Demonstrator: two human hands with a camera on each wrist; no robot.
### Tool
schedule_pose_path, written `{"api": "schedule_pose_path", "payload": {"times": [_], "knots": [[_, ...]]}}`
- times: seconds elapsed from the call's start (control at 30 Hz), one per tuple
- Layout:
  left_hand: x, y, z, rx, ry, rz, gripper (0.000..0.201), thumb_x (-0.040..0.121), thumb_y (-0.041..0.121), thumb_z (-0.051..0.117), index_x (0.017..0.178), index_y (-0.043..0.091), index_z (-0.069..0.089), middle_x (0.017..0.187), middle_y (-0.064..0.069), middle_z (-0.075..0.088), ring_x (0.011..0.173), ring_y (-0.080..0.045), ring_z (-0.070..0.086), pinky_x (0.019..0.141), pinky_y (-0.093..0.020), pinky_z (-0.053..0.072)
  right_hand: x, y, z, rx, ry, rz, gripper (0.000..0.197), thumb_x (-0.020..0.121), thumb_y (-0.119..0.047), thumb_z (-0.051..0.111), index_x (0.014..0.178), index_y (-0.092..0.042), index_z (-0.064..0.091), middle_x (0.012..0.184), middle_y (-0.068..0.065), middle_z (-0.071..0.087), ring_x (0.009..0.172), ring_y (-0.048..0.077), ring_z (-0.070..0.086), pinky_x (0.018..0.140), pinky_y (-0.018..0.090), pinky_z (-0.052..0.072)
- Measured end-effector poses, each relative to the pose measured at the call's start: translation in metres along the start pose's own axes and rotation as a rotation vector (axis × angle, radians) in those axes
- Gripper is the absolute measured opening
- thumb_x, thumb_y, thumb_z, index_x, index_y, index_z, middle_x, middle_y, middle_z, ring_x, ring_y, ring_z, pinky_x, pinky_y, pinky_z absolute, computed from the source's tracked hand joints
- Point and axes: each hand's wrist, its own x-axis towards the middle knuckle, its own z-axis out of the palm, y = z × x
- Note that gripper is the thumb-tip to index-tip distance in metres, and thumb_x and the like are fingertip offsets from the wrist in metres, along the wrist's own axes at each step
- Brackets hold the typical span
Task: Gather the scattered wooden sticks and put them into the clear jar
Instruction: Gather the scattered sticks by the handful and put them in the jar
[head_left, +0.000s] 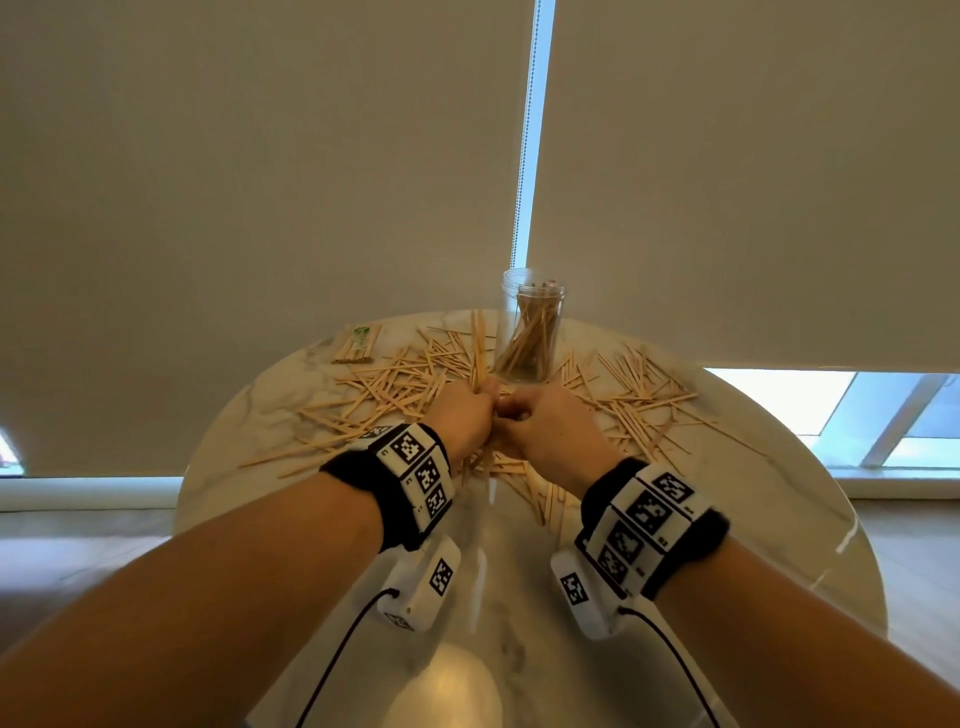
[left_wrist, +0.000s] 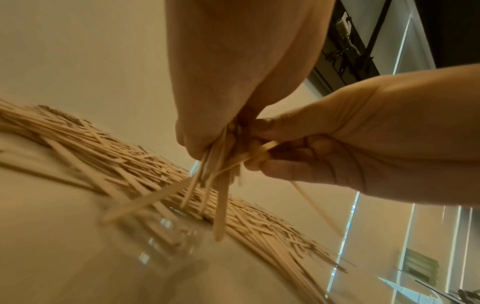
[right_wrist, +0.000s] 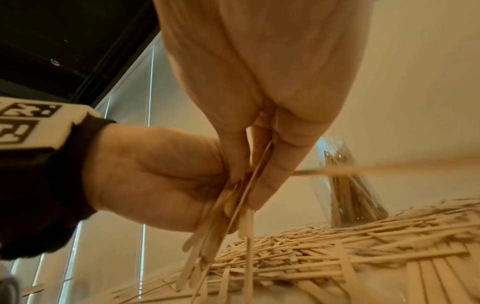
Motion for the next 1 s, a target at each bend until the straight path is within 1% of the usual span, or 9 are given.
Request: {"api": "schedule_pose_path", "payload": {"times": [0.13, 0.27, 0.37, 0.43, 0.5, 0.67, 0.8, 0.93, 1.0], "knots": [[0.009, -0.009, -0.013, 0.022, 0.111, -0.027, 0.041, 0.106, 0.04, 0.04, 0.116, 0.005, 0.059, 0.084, -0.003, 0.059, 0.073, -0.017, 0.054, 0.071, -0.033, 0.044, 0.0, 0.0, 0.0, 0.063, 0.03, 0.017, 0.002, 0.089, -0.016, 0.073, 0.087, -0.017, 0.072, 0.078, 0.001, 0.074, 0.074, 0.015, 0.073, 0.075, 0.04, 0.062], [0.007, -0.01, -0.02, 0.056, 0.144, -0.003, 0.033, 0.107, 0.038, 0.039, 0.103, 0.011, 0.058, 0.082, -0.001, 0.057, 0.069, -0.012, 0.05, 0.057, -0.028, 0.034, -0.001, -0.001, -0.007, 0.138, 0.057, 0.037, 0.005, 0.09, -0.009, 0.072, 0.092, -0.012, 0.068, 0.083, 0.005, 0.074, 0.076, 0.016, 0.074, 0.074, 0.035, 0.063], [0.009, -0.01, -0.022, 0.021, 0.173, 0.056, 0.026, 0.106, 0.035, 0.043, 0.102, 0.014, 0.058, 0.09, -0.005, 0.062, 0.076, -0.017, 0.057, 0.063, -0.031, 0.044, 0.001, -0.003, -0.014, 0.122, 0.096, 0.03, 0.016, 0.091, -0.009, 0.071, 0.107, -0.012, 0.068, 0.098, 0.003, 0.07, 0.08, 0.014, 0.072, 0.073, 0.026, 0.061], [0.01, -0.012, -0.02, -0.074, 0.165, 0.059, 0.021, 0.106, 0.032, 0.045, 0.103, 0.015, 0.057, 0.089, -0.005, 0.063, 0.082, -0.021, 0.062, 0.076, -0.042, 0.055, 0.006, -0.001, -0.015, -0.016, 0.09, 0.031, 0.034, 0.09, -0.013, 0.072, 0.124, -0.016, 0.066, 0.115, 0.001, 0.067, 0.092, 0.017, 0.071, 0.082, 0.032, 0.06], [0.006, -0.009, -0.019, -0.192, 0.138, 0.032, 0.017, 0.106, 0.029, 0.045, 0.103, 0.016, 0.054, 0.09, -0.006, 0.061, 0.086, -0.022, 0.066, 0.081, -0.043, 0.059, 0.009, 0.0, -0.012, -0.187, 0.05, 0.032, 0.045, 0.09, -0.016, 0.072, 0.134, -0.018, 0.061, 0.123, 0.003, 0.066, 0.104, 0.022, 0.068, 0.09, 0.04, 0.057], [0.0, -0.005, -0.019, -0.127, 0.087, 0.107, 0.022, 0.106, 0.033, 0.044, 0.099, 0.014, 0.053, 0.08, -0.004, 0.057, 0.073, -0.02, 0.056, 0.083, -0.051, 0.056, 0.008, 0.0, -0.008, -0.26, 0.107, -0.006, 0.052, 0.09, -0.015, 0.07, 0.139, -0.024, 0.054, 0.111, 0.008, 0.07, 0.091, 0.021, 0.07, 0.082, 0.039, 0.06], [-0.003, -0.008, -0.022, -0.062, 0.06, 0.169, 0.026, 0.105, 0.037, 0.044, 0.1, 0.013, 0.053, 0.081, -0.004, 0.057, 0.073, -0.021, 0.053, 0.074, -0.043, 0.052, 0.009, -0.004, -0.014, -0.205, 0.137, 0.002, 0.016, 0.093, -0.012, 0.066, 0.107, -0.018, 0.067, 0.092, 0.003, 0.069, 0.081, 0.018, 0.07, 0.076, 0.039, 0.061], [-0.002, -0.01, -0.025, -0.094, 0.035, 0.204, 0.026, 0.105, 0.035, 0.045, 0.098, 0.011, 0.053, 0.075, -0.003, 0.055, 0.068, -0.021, 0.05, 0.068, -0.04, 0.047, 0.012, -0.006, -0.017, -0.199, 0.163, -0.033, 0.038, 0.093, -0.009, 0.064, 0.127, -0.026, 0.061, 0.105, 0.006, 0.069, 0.082, 0.018, 0.07, 0.069, 0.033, 0.061], [-0.005, -0.009, -0.024, -0.108, 0.038, 0.213, 0.025, 0.106, 0.033, 0.045, 0.095, 0.013, 0.053, 0.074, -0.002, 0.053, 0.066, -0.019, 0.049, 0.067, -0.039, 0.045, 0.013, -0.008, -0.02, -0.206, 0.161, -0.013, 0.03, 0.095, -0.009, 0.062, 0.122, -0.021, 0.066, 0.101, 0.005, 0.071, 0.081, 0.019, 0.071, 0.07, 0.035, 0.062]]}}
